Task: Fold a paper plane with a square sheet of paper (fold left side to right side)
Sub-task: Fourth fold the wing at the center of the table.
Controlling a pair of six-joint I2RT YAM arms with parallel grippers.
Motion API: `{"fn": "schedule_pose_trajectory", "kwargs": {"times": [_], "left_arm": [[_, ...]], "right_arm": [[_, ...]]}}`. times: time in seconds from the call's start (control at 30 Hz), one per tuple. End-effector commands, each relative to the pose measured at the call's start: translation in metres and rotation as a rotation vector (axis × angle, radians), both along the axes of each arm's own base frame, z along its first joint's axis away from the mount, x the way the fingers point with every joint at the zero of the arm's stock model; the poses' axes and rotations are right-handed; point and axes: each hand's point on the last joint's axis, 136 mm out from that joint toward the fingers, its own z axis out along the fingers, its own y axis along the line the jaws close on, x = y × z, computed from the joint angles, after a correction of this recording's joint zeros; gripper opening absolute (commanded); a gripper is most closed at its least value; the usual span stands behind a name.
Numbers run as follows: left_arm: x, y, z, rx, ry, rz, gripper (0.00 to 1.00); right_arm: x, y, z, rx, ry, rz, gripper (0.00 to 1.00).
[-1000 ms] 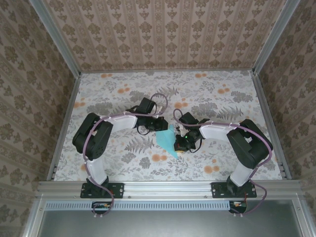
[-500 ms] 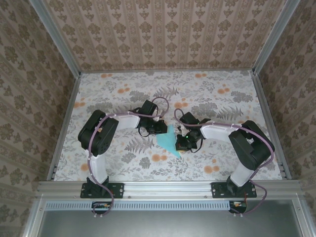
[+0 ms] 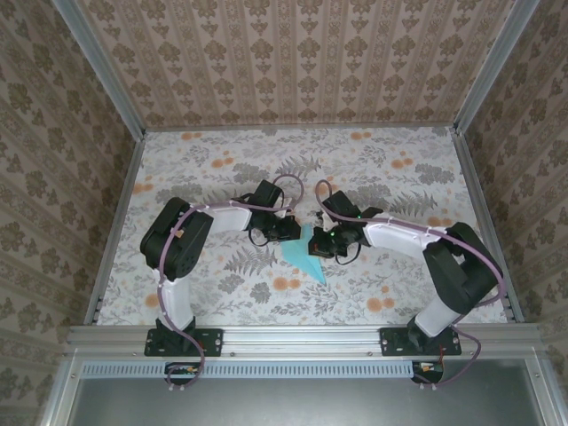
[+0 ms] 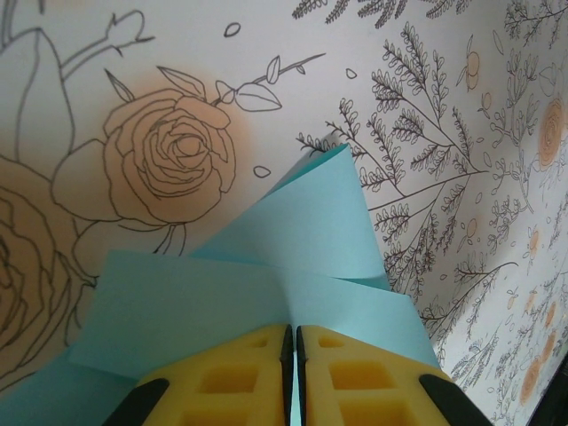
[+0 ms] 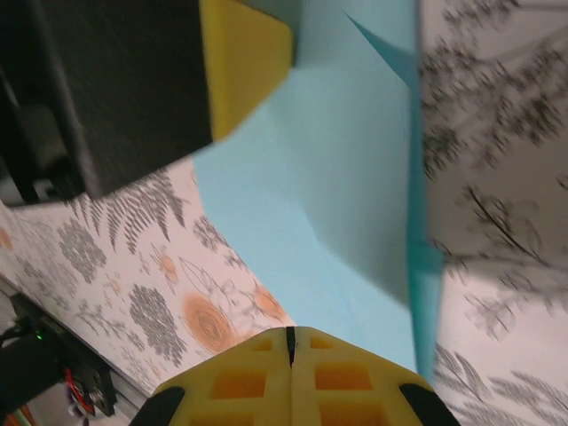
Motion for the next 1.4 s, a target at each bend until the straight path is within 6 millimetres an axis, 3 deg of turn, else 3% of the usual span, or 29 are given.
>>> {"fn": "schedule_pose_trajectory", "kwargs": {"times": [0.0, 0.27, 0.53, 0.77, 1.37], "left_arm": [[-0.011, 0.010, -0.018, 0.064, 0.031, -0.003, 0.13], [-0.011, 0.010, -0.019, 0.065, 0.033, -0.003, 0.13], [-0.012, 0.010, -0.020, 0.069, 0.035, -0.002, 0.13], [-0.012, 0.011, -0.021, 0.075, 0.037, -0.001, 0.13], [-0.012, 0.014, -0.024, 0.091, 0.037, 0.003, 0.13]], "right_arm": [[0.014, 0.018, -0.004, 0.045, 0.003, -0.030, 0.00], [0.027, 0.027, -0.020, 0.035, 0.007, -0.037, 0.00], [0.019, 0.022, -0.041, -0.012, 0.056, -0.034, 0.00], [-0.007, 0.002, -0.053, -0.089, 0.122, -0.011, 0.00], [-0.064, -0.038, -0.057, -0.185, 0.228, 0.013, 0.00]]}}
